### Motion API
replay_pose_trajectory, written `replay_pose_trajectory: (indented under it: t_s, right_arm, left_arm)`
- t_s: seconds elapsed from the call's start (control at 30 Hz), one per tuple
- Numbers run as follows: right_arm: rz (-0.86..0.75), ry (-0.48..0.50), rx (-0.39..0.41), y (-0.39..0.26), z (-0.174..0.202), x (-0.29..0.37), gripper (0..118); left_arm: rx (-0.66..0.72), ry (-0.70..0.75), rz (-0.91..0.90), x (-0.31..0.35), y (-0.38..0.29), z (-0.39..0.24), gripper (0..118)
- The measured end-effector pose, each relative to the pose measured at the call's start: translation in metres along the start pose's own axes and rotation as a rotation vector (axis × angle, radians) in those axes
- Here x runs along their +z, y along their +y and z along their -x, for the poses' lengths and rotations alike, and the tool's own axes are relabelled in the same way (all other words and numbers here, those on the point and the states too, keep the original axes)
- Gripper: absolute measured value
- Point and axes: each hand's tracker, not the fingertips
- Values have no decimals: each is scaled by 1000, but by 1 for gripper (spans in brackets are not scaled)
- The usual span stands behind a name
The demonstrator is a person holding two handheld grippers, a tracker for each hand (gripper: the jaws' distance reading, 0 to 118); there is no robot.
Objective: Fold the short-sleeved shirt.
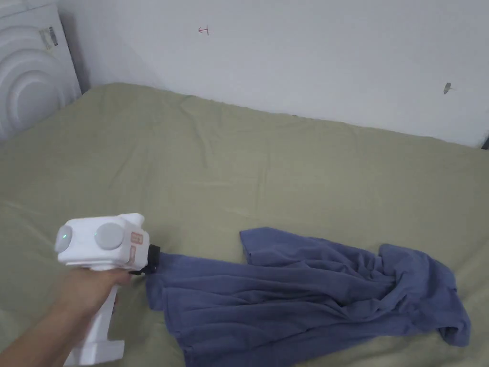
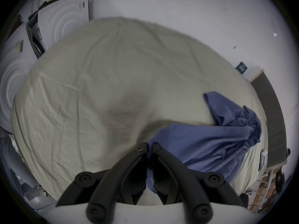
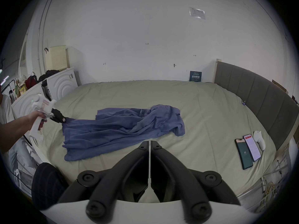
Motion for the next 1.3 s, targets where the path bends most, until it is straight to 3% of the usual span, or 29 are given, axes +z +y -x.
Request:
replay_pose_trajectory:
  t_s: [0.23,0.37,0.4,0.43,0.47,0.5,0.53,0.77,0.83,0.87,0.9,0.93,0.97,1.0,1.13,1.3]
  right_arm:
    - [140,-46,86,35,-59,-99,6]
    - [207,-107,51,75,-112,-192,8]
    - [237,-111,34,86,-124,-217,14]
    - [264,-105,5,94,-133,-241,34]
    - [313,-90,-44,103,-143,-268,84]
    - [354,-77,-94,110,-150,-290,114]
    - [417,-89,-142,114,-156,-318,118]
    - [531,-141,-172,129,-144,-408,118]
    - [600,-176,-114,125,-139,-417,117]
    - [616,-175,-86,123,-136,-419,112]
    - [616,-170,-80,120,-132,-408,97]
    - [617,-185,-87,118,-131,-405,67]
    - [613,-186,-103,115,-133,-402,15]
    - [608,-185,-124,114,-136,-399,3]
    - [510,-190,-126,116,-138,-371,2]
    - [279,-65,-157,150,-126,-307,2]
  left_arm:
    - [-28,-62,-212,23,-47,-10,3]
    - [-25,-82,-239,27,-58,-19,4]
    - [-29,-80,-243,27,-57,-22,4]
    - [-34,-86,-243,26,-56,-24,4]
    - [-43,-85,-242,24,-53,-27,4]
    - [-48,-85,-242,23,-50,-28,4]
    - [-59,-86,-241,21,-47,-30,4]
    - [-106,-40,-276,8,-27,-31,4]
    - [-103,-34,-267,2,-23,-27,4]
    - [-96,-27,-263,-1,-24,-26,4]
    - [-104,-8,-267,-3,-24,-26,4]
    - [-119,-4,-267,-5,-25,-27,4]
    - [-113,-8,-260,-6,-24,-27,4]
    - [-100,1,-256,-6,-25,-27,4]
    - [-104,14,-300,-6,-28,-32,0]
    - [-67,-51,-384,27,-20,-45,0]
